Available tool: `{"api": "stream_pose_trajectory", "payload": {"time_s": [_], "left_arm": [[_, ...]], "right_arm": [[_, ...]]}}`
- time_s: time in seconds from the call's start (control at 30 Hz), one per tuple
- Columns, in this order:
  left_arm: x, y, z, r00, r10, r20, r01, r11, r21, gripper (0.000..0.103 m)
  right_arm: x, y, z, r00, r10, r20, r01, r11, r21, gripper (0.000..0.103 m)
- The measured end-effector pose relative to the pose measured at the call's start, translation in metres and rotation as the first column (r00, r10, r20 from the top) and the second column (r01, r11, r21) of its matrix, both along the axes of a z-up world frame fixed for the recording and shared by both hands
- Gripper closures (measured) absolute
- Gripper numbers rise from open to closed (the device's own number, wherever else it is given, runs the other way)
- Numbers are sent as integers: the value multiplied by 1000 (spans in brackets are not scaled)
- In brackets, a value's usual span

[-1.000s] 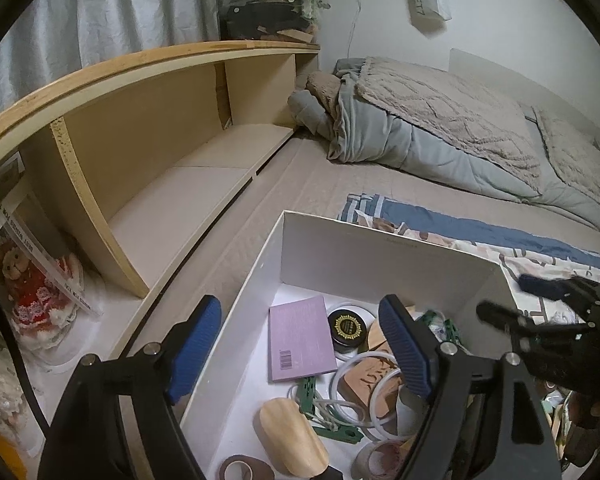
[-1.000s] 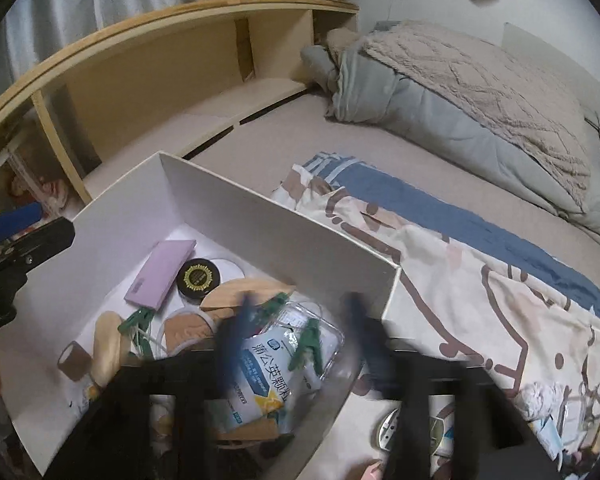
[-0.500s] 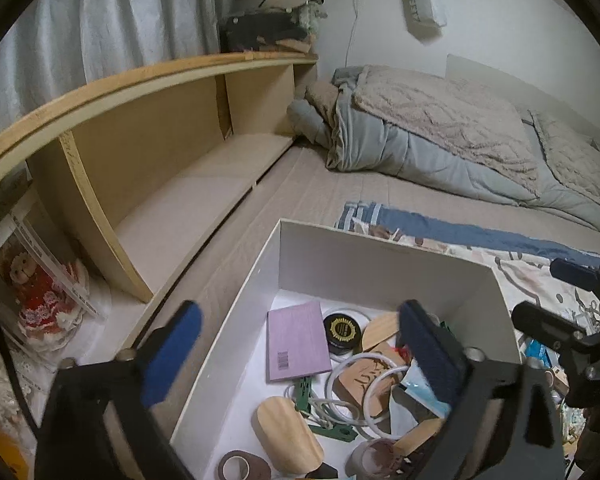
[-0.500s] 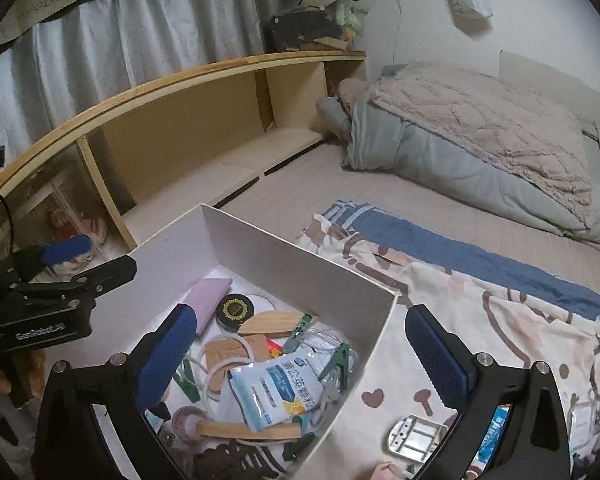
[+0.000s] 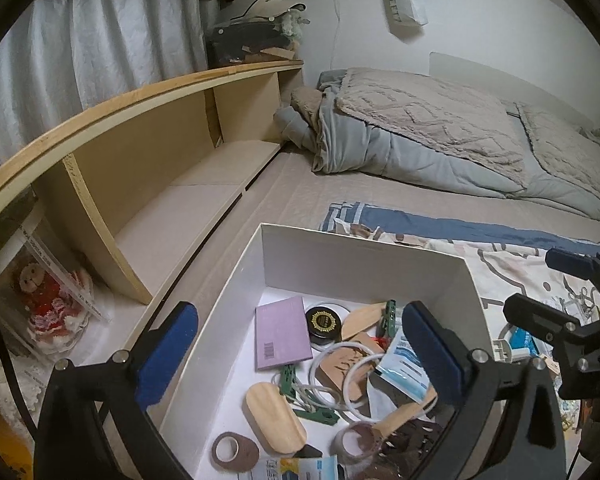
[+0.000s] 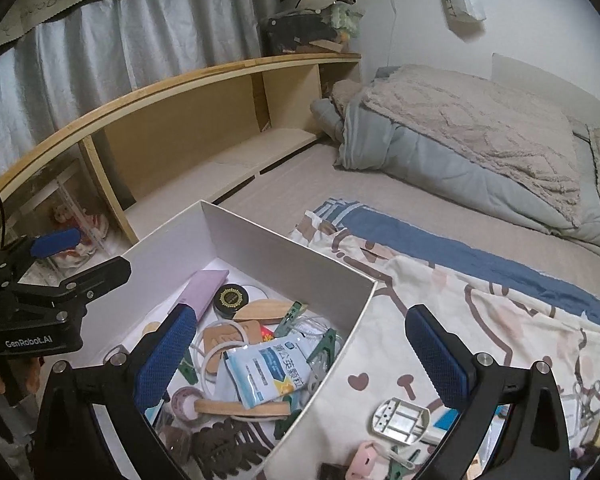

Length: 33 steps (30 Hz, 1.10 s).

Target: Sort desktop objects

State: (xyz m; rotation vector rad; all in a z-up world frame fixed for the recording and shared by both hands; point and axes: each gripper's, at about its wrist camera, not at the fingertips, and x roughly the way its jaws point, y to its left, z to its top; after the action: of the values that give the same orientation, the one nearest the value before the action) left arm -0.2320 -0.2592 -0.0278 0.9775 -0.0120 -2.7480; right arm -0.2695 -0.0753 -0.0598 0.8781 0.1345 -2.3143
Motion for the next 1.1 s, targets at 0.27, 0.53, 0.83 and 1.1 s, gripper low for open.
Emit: {"api": "stream_pose_trajectory", "payload": {"time_s": [0.27, 0.53, 0.83, 1.1], "left_arm": [[23, 17, 31, 999, -14, -36, 13, 1000, -24, 0], [60, 35, 58, 997, -28, -78, 25, 999, -42, 0], [103, 63, 82, 993, -36, -116, 30, 998, -52, 0], [140, 86, 87, 991, -55, -121, 49, 997, -53, 0]], "right_arm": [[16, 21, 18, 1000, -10, -28, 10, 1000, -13, 0], [40, 44, 43, 998, 1, -62, -1, 1000, -2, 0], [78, 81, 65, 997, 6, -78, -5, 1000, 15, 0], [110, 114, 75, 997, -1, -76, 3, 1000, 24, 0]]}}
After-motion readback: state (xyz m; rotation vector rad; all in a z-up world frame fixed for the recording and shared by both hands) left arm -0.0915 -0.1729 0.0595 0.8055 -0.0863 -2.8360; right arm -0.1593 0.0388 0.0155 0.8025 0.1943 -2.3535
